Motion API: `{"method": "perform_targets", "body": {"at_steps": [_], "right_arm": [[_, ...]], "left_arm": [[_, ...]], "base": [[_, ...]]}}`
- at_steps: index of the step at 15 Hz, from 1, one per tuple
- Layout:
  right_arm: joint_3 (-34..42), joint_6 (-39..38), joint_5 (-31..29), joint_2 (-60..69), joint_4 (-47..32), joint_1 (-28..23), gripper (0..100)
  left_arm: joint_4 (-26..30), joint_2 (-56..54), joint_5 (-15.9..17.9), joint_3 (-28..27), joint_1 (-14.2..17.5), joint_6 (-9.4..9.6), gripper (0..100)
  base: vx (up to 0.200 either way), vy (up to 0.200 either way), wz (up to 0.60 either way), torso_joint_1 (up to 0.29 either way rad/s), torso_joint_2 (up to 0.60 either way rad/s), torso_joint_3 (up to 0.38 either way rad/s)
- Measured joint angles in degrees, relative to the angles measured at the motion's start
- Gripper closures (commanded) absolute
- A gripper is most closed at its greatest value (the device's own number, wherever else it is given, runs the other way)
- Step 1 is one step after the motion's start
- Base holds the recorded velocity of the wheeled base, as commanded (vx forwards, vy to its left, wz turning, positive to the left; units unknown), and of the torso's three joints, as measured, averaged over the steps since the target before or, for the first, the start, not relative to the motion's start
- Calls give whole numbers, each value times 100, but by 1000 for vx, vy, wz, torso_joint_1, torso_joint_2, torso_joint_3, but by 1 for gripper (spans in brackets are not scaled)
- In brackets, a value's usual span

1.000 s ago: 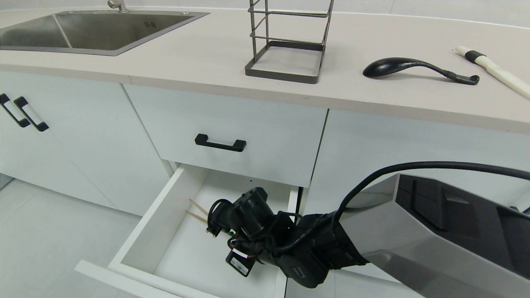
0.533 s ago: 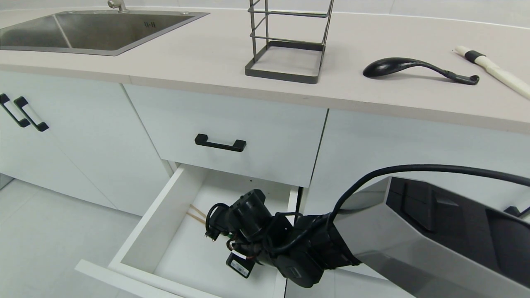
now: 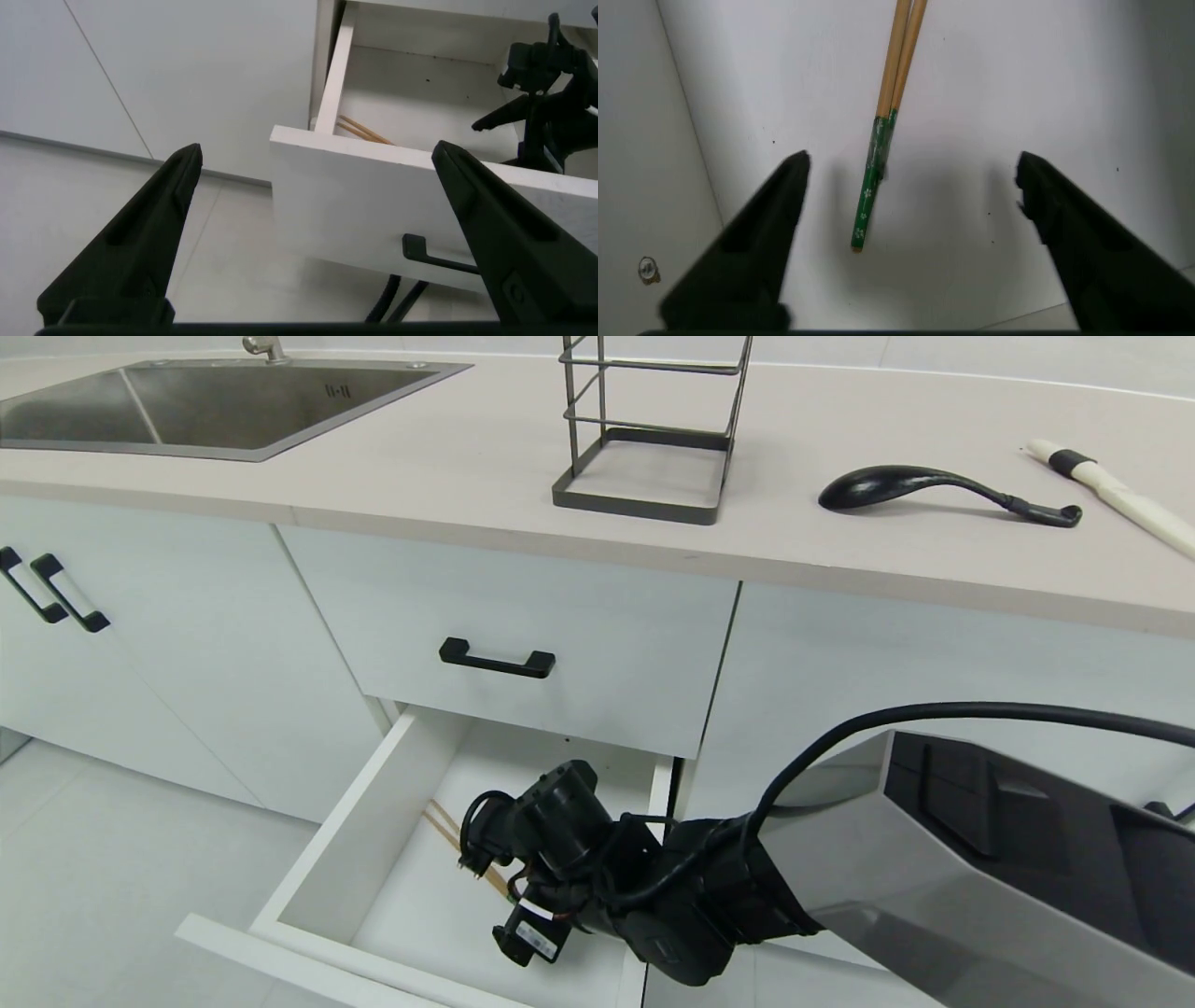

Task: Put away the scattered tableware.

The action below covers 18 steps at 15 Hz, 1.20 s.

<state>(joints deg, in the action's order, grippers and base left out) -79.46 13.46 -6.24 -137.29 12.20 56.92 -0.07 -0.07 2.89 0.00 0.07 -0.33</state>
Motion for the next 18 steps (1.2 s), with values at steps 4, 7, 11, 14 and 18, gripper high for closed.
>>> {"method": "perform_targets", "body": {"at_steps": [4, 7, 11, 14, 18], "right_arm": [[160, -35, -10, 282, 6, 177, 0], [488, -227, -16, 673, 44, 435, 0], [907, -347, -5, 1115, 285, 752, 0], [1154, -385, -7, 1334, 490, 802, 0], [1486, -519, -7, 1709, 717, 809, 0]], "left_arm": [[0, 0, 1, 0, 0, 0, 0], [0, 0, 0, 0, 0, 1, 0], [0, 0, 0, 0, 0, 1, 0], [0, 0, 1, 0, 0, 1, 0], [0, 0, 1, 0, 0, 1, 0]], "base": [[0, 0, 0, 0, 0, 0], [0, 0, 0, 0, 0, 0], [0, 0, 0, 0, 0, 0], [0, 0, 0, 0, 0, 0], [0, 0, 0, 0, 0, 0]]}}
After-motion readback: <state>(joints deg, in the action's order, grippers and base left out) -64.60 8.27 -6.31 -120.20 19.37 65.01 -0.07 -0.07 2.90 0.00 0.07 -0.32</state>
